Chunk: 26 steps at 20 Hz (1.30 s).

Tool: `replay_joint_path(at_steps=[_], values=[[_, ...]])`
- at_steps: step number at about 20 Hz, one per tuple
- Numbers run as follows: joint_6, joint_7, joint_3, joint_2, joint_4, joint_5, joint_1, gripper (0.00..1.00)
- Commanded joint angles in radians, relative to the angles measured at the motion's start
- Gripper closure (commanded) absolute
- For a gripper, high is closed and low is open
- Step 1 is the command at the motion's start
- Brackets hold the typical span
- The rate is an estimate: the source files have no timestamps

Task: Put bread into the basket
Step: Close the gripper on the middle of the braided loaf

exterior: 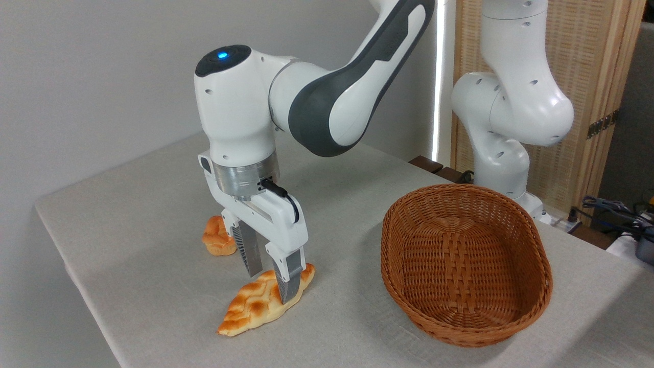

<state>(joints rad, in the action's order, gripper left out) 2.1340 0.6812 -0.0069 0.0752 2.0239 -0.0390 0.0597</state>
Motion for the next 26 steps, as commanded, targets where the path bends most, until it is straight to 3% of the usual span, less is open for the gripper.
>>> replay_joint_path(at_steps=[1,7,11,23,26], values=[[0.033,-0.002,0.005,0.0,0.015,0.002,0.009,0.0],[0.03,0.011,0.005,0.0,0.015,0.01,0.008,0.0],[0.001,0.014,0.005,-0.002,0.016,0.059,0.008,0.0],[0.032,0.003,0.002,0.008,0.016,0.057,0.009,0.01],[0.033,0.005,0.002,0.011,0.016,0.057,0.009,0.36]])
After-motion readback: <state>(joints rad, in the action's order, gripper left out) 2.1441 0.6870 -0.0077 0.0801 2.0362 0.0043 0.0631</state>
